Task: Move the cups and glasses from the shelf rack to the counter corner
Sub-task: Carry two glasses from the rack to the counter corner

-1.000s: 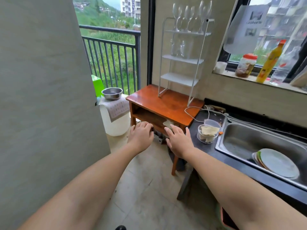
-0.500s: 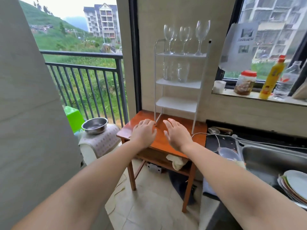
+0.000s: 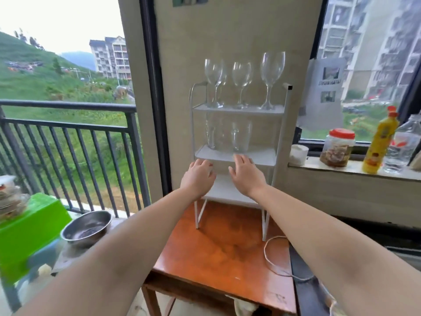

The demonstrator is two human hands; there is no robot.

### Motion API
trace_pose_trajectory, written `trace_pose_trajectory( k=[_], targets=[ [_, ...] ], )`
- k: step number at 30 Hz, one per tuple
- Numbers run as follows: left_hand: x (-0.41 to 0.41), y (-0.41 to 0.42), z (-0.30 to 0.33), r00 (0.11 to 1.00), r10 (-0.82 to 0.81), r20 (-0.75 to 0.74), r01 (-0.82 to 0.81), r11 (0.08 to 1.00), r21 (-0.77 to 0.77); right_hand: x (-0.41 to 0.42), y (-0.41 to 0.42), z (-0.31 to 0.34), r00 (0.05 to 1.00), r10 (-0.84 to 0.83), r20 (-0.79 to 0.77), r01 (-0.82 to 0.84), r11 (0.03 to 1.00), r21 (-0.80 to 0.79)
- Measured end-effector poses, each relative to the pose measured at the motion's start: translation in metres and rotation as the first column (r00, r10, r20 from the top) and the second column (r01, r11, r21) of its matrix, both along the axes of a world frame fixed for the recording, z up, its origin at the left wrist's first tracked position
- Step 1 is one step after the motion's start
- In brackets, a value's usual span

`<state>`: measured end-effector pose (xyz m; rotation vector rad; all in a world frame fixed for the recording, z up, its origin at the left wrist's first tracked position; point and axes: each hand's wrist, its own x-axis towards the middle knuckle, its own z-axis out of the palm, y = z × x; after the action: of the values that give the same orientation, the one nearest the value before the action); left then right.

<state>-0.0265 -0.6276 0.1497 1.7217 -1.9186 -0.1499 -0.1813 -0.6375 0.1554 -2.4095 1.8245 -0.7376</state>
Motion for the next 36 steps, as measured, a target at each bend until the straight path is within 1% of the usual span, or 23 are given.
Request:
trace_pose_trajectory(
  k=[2,6,8,10,12,15,18,21,23,25,27,29,32,36],
  targets=[
    [-0.002,-0.035,0.009,0.998,0.004,-0.058,-0.004,1.0,-0.01,-0.002,-0.033,0.01,0.999,-0.017,0.036,0.017,1.0,0.003],
    [-0.008,-0.088,0.016,0.976,0.004,-0.217,-0.002,1.0,0.009,0.0,-0.085,0.023,0.972,-0.081,0.221,0.075,0.997,0.035],
    [-0.01,-0.11,0.019,0.949,0.03,-0.315,-0.017,0.999,0.044,0.004,-0.104,0.026,0.945,-0.113,0.308,0.097,0.993,0.065],
    [-0.013,-0.135,0.025,0.899,0.077,-0.432,-0.042,0.995,0.09,0.008,-0.123,0.026,0.902,-0.163,0.401,0.13,0.986,0.108],
    [-0.014,-0.154,0.03,0.848,0.12,-0.517,-0.064,0.99,0.126,0.012,-0.139,0.024,0.844,-0.198,0.498,0.154,0.98,0.128],
    [-0.018,-0.177,0.03,0.761,0.148,-0.631,-0.058,0.985,0.16,0.02,-0.156,0.021,0.778,-0.234,0.583,0.174,0.972,0.159],
    [-0.022,-0.19,0.03,0.663,0.103,-0.741,0.011,0.989,0.147,0.029,-0.163,0.024,0.716,-0.256,0.649,0.169,0.966,0.194],
    [-0.027,-0.195,0.031,0.521,0.069,-0.851,0.116,0.982,0.15,0.036,-0.17,0.028,0.628,-0.259,0.734,0.144,0.965,0.217],
    [-0.027,-0.195,0.033,0.46,0.066,-0.886,0.167,0.973,0.159,0.036,-0.174,0.03,0.56,-0.256,0.788,0.118,0.966,0.23],
    [-0.026,-0.195,0.034,0.428,0.084,-0.9,0.189,0.965,0.18,0.035,-0.172,0.03,0.508,-0.258,0.822,0.111,0.966,0.235],
    [-0.027,-0.19,0.038,0.398,0.114,-0.91,0.19,0.961,0.203,0.031,-0.168,0.032,0.456,-0.271,0.848,0.132,0.963,0.237],
    [-0.029,-0.184,0.04,0.367,0.131,-0.921,0.197,0.957,0.214,0.024,-0.16,0.034,0.424,-0.284,0.86,0.163,0.958,0.236],
    [-0.032,-0.168,0.042,0.341,0.136,-0.93,0.194,0.958,0.211,0.011,-0.145,0.036,0.422,-0.263,0.868,0.15,0.964,0.219],
    [-0.032,-0.141,0.038,0.314,0.133,-0.94,0.175,0.965,0.195,0.0,-0.121,0.034,0.479,-0.218,0.85,0.115,0.976,0.185]
  ],
)
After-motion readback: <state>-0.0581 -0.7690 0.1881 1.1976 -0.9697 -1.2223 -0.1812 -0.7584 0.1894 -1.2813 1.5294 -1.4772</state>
